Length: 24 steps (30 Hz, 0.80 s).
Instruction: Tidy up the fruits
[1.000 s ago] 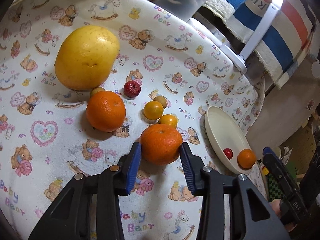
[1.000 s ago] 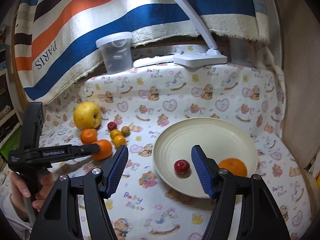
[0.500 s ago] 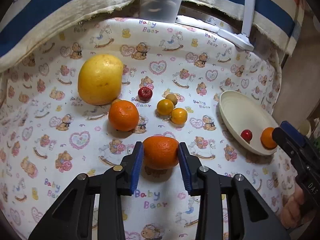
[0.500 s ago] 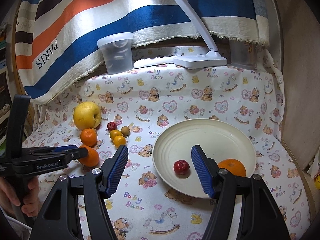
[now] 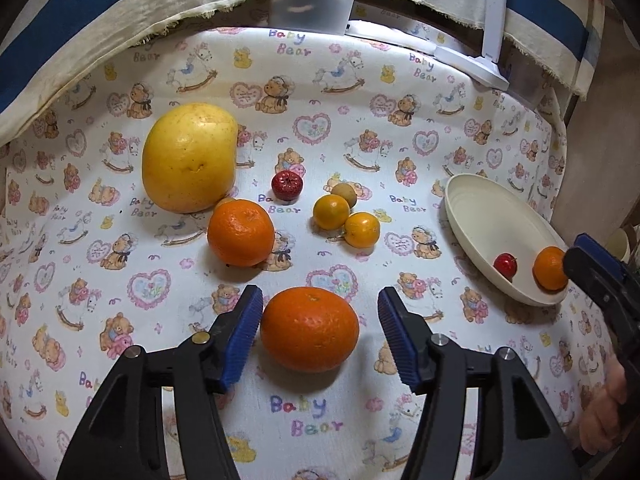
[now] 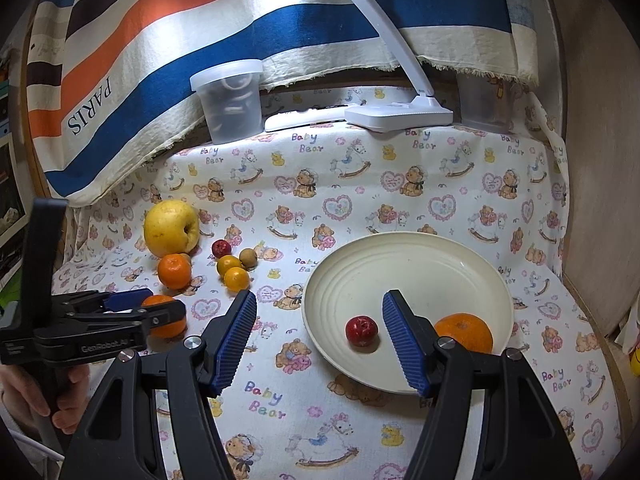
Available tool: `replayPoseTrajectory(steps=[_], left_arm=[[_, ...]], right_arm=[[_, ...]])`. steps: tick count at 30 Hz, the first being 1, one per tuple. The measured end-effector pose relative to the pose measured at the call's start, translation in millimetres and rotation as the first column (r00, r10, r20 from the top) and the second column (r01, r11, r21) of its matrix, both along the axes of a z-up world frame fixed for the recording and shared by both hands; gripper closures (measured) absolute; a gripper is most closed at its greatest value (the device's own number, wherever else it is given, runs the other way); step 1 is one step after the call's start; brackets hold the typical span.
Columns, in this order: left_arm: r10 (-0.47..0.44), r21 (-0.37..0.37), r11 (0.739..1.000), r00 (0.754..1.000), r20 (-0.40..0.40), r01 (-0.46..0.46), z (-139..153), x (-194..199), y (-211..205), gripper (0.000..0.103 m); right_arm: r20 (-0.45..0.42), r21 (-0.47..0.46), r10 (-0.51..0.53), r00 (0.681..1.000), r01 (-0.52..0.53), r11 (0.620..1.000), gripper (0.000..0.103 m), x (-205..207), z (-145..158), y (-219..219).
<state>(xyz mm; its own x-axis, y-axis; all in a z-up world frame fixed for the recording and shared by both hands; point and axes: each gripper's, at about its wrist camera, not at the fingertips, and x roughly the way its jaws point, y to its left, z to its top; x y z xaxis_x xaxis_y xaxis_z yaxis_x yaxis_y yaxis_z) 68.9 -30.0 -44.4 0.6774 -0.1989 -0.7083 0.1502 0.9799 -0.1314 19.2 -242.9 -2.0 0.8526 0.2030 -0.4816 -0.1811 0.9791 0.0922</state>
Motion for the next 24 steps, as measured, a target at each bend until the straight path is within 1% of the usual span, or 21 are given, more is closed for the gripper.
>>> replayPoseTrajectory(steps=[2,3,4,5,9,11,14,19,22,24], left_arm=[[-0.006,0.015,1.000,1.000,0.009,0.006,-1,0,-2,0.046],[-0.004,0.034,0.999,1.000,0.013,0.003,-2,0,-3,0.048],[0.002,0.054,0.999,1.000,0.016,-0.003,-2,0,-4,0.054],[0.004,0.070,0.998,1.000,0.017,-0.005,-3,0,-5,0.055],[0.007,0.083,0.996,1.000,0.007,-0.008,-4,0,-6,0.054],[0.007,0.093,0.996,1.000,-0.011,-0.006,-8,1,-6,0.053],[0.000,0.086,0.996,0.998,-0.068,0.006,-17,7,-7,0.054],[0.001,0.032,0.999,0.997,-0.073,0.001,-18,6,-1,0.055],[0.008,0.023,1.000,0.999,-0.045,-0.007,-14,3,2,0.055],[0.012,0.034,0.999,1.000,0.010,-0.013,-4,-3,2,0.055]], right_arm=[[0.006,-0.005,-0.001,1.000,0.001,1.000,0.036,-1,0,1],[0.007,-0.006,0.000,1.000,0.001,1.000,0.036,-1,1,1],[0.008,-0.007,0.000,1.000,0.000,1.000,0.036,-1,1,1],[0.009,-0.007,0.001,1.000,-0.001,1.000,0.036,-2,1,1],[0.005,-0.006,-0.001,1.000,0.001,1.000,0.036,-1,0,1],[0.000,-0.005,-0.003,1.000,0.003,1.000,0.036,-1,0,0],[-0.004,-0.007,-0.006,1.000,0.006,1.000,0.036,0,-1,0],[-0.005,-0.012,-0.008,1.000,0.008,1.000,0.036,1,-2,0],[-0.009,-0.014,-0.012,1.000,0.012,1.000,0.036,2,-4,0],[-0.014,-0.013,-0.013,1.000,0.013,1.000,0.036,3,-5,0]])
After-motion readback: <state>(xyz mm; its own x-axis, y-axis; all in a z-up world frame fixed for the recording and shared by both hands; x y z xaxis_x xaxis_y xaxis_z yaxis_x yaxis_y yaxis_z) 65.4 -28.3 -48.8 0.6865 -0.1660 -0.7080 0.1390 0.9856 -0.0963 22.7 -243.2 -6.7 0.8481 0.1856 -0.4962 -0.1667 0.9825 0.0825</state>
